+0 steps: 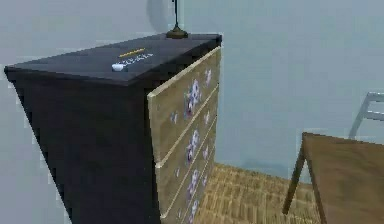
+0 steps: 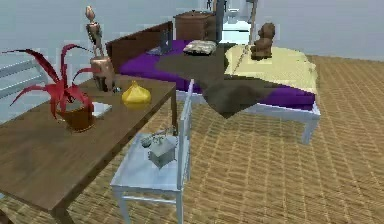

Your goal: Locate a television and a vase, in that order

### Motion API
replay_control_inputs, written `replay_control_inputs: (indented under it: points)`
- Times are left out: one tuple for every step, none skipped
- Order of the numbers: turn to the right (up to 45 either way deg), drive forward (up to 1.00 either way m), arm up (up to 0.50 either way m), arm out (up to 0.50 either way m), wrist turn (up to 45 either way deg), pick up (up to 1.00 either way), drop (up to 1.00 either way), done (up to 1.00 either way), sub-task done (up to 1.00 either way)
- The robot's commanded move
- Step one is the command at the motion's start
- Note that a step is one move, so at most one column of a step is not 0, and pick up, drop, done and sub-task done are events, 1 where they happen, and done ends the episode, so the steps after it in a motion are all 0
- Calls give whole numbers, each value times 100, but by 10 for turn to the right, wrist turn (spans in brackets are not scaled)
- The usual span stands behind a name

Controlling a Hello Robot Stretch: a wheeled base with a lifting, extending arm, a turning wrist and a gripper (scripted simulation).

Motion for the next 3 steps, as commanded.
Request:
replay_control_inputs:
  points:
    - [450,0,0,0,0,0,0,0,0]
    - [300,0,0,0,0,0,0,0,0]
    - [0,0,0,0,0,0,0,100,0]
